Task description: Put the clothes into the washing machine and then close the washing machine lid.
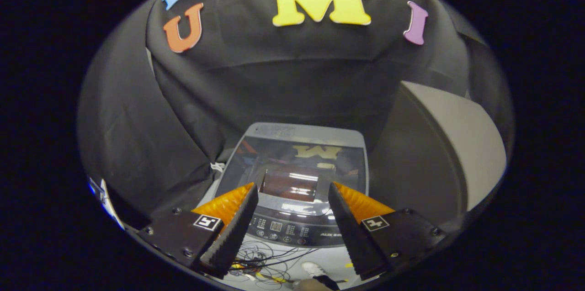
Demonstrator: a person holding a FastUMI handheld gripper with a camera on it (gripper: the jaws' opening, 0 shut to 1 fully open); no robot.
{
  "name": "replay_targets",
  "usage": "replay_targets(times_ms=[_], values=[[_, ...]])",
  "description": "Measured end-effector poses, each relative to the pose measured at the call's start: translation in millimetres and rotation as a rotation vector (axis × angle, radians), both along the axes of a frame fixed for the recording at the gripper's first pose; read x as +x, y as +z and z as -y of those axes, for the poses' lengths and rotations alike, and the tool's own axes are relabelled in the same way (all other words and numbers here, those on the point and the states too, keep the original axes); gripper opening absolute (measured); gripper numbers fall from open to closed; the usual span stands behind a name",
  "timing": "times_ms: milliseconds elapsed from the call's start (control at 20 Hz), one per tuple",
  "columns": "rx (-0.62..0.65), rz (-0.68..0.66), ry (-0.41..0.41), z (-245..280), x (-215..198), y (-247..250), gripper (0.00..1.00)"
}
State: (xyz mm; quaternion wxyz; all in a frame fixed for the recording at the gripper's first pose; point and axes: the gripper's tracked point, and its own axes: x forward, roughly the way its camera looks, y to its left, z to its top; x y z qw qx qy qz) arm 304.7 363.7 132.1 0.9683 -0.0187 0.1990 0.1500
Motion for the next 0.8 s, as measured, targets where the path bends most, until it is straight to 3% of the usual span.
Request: replay_targets(times_ms=[400, 550, 700, 800], values=[[0.085, 0.421, -0.056, 153.3, -131.7, 135.9, 0.97], [0.144, 0.638, -0.1, 224.1, -193.3, 176.4, 0.98], [0.098, 0.723, -0.124, 282.5, -218.0, 149.4, 0.98], [0.043, 0.679, -0.137, 312.5, -223.4, 107.0, 0.98]])
